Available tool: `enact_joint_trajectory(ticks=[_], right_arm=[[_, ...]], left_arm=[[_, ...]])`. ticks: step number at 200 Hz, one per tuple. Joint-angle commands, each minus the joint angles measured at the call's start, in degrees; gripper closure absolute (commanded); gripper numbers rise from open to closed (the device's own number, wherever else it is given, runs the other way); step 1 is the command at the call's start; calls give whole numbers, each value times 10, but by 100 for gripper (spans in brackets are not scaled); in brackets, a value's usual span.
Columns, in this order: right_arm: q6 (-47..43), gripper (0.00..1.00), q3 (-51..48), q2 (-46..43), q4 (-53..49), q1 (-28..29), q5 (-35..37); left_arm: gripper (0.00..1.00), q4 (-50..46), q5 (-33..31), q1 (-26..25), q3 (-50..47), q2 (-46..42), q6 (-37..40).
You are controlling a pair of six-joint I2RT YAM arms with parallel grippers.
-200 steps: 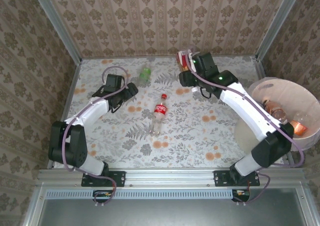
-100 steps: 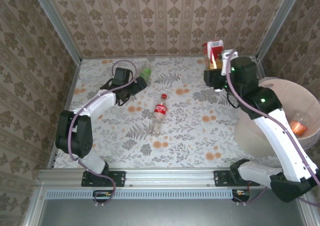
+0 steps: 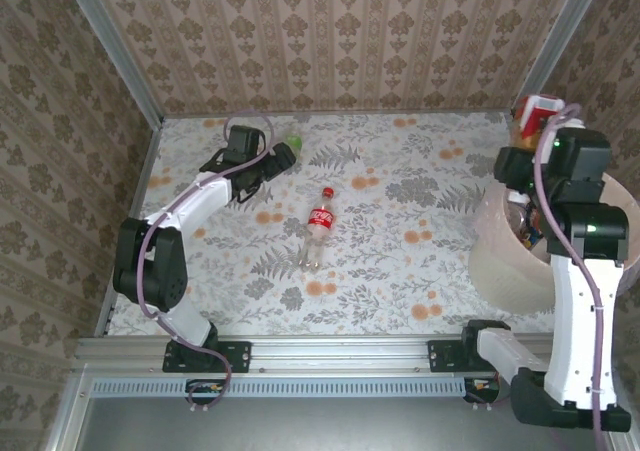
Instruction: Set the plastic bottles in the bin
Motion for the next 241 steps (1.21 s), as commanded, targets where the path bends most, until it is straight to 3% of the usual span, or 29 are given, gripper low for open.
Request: enact_joint_trajectory(ticks=[1,45,67,96,136,241], right_arm=[[-14,48,31,0,-90,-59,-27],[-29,44,15,16,-146,-115,-21],[-20,25,12,30,-166,-116,-37],[-15,16,20,25,-154,-116,-58],[-7,14,24,25,-142,-115,-59],[62,5,-106,12,3,-115,-191]], left_arm=[[0,-8,-2,7,12,5,15],[0,-11,-3,17,24,11,15],[0,-13,-3,18,30,11,17],[0,-11,-7,18,23,5,15],[0,-8,-10,18,13,2,13],[0,-5,-2,22,-3,-7,18]])
